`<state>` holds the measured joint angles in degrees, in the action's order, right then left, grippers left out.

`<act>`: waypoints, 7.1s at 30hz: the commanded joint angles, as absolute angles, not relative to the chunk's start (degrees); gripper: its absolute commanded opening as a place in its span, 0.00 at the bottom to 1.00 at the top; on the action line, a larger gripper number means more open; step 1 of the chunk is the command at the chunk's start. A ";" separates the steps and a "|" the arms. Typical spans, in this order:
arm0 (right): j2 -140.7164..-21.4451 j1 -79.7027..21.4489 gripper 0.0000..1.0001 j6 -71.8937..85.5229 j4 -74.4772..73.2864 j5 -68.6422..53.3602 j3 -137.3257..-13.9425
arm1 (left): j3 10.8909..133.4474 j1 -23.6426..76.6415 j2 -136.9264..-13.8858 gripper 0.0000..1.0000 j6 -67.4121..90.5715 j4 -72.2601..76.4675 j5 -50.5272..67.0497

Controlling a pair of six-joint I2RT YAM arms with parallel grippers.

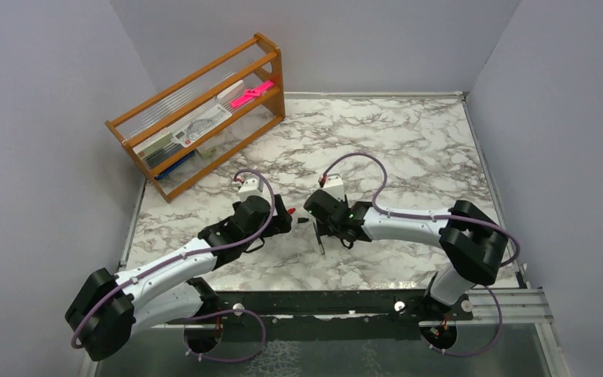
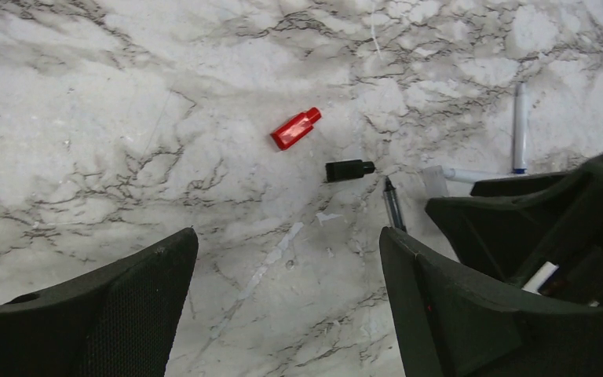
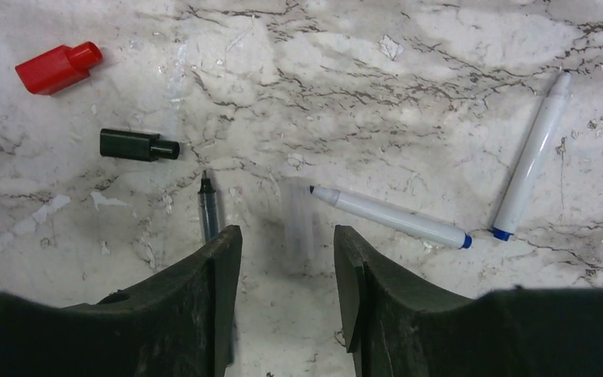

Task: Insert the pens into the pen caps

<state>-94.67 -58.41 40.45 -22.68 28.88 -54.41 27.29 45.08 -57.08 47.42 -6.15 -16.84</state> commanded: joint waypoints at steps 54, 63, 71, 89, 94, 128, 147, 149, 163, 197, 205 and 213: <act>-54.88 -63.81 0.02 36.24 10.66 10.76 -34.03 | 23.52 46.84 -53.46 0.00 52.03 33.83 12.08; -55.05 -63.78 0.44 37.34 11.21 8.33 -30.30 | 24.86 46.80 -50.26 0.00 51.27 33.93 7.56; -54.01 -63.74 0.03 37.09 12.04 7.80 -29.77 | 27.61 46.82 -54.20 0.00 51.50 33.92 9.81; -59.33 -63.73 0.01 40.34 24.69 4.92 -29.85 | 23.88 47.69 -52.12 0.49 53.81 36.27 6.39; -60.52 -63.75 0.01 41.21 25.30 4.29 -29.88 | 24.25 47.90 -52.28 0.18 53.82 36.25 6.29; -57.33 -63.74 0.50 38.50 9.58 15.62 -34.99 | 24.53 48.36 -51.43 0.00 45.04 32.26 2.72; -70.91 -58.73 0.45 32.18 -16.83 21.13 -42.74 | 30.60 36.88 -56.30 0.00 27.45 23.28 21.81; -73.31 -57.12 0.44 31.09 -13.38 17.37 -42.88 | 29.99 33.55 -56.45 0.00 29.58 24.15 25.75; -88.87 -55.06 0.42 29.44 -10.43 14.98 -48.09 | 28.26 30.66 -59.02 0.00 33.18 24.52 28.47; -91.02 -55.03 0.01 32.37 -10.39 17.46 -47.76 | 27.14 30.83 -57.21 0.00 34.99 25.03 32.25; -66.96 -54.86 0.01 36.58 2.89 19.83 -40.24 | 20.57 42.05 -57.21 0.00 46.94 41.92 22.59; -49.91 -54.49 0.01 43.26 15.96 23.00 -33.27 | 17.45 51.99 -62.03 0.00 53.42 63.45 18.17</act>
